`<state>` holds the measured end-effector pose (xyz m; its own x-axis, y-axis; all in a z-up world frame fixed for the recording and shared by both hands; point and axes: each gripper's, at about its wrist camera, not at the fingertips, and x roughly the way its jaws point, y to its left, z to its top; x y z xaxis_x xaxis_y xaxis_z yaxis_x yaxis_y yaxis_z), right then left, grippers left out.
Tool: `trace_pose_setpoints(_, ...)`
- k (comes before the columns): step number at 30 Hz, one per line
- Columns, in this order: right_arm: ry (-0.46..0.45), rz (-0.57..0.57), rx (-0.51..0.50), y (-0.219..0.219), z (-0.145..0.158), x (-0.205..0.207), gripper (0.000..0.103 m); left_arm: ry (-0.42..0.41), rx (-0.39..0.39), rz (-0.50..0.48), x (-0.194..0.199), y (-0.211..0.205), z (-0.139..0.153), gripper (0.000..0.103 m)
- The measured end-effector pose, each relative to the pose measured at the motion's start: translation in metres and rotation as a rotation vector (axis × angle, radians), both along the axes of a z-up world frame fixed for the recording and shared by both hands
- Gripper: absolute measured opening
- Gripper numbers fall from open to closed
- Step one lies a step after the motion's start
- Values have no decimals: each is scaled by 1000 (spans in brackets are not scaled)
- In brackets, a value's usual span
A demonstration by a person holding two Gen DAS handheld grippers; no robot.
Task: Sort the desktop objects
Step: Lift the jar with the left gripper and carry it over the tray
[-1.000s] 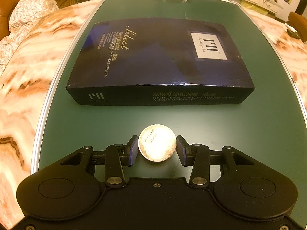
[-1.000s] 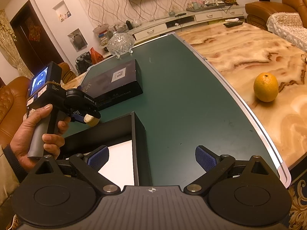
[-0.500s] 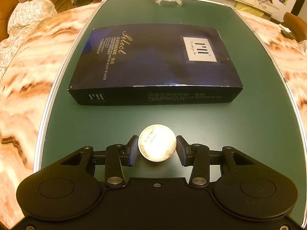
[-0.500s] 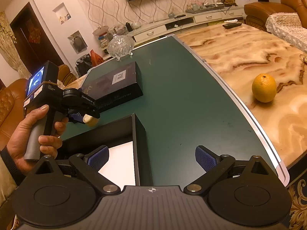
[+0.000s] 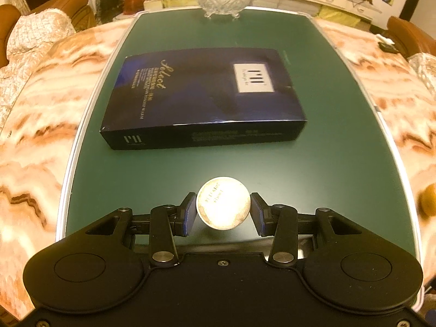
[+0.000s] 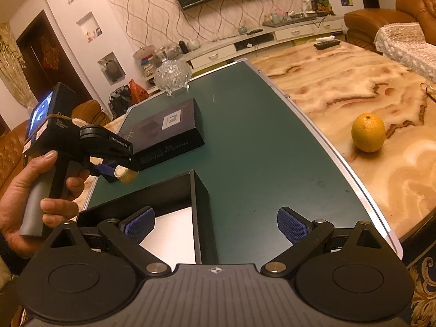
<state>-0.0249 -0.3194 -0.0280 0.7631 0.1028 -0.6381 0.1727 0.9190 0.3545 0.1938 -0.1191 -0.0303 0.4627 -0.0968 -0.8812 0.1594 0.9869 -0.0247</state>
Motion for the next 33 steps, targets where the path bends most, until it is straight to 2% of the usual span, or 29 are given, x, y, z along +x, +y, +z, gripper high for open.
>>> trace_pose_setpoints(12,-26,-27,0,-9,10,-18,99,15,-10,-83,-56,-24,11,41)
trace_pose_setpoints(21,-43,-30,-4,-10,17,-30,99,43,-15,-126,-81,-37,1,41)
trace_pose_setpoints(33,-43,-41,-5,-13,18,-37,99,102,-4,-137,-86,-47,-30,41)
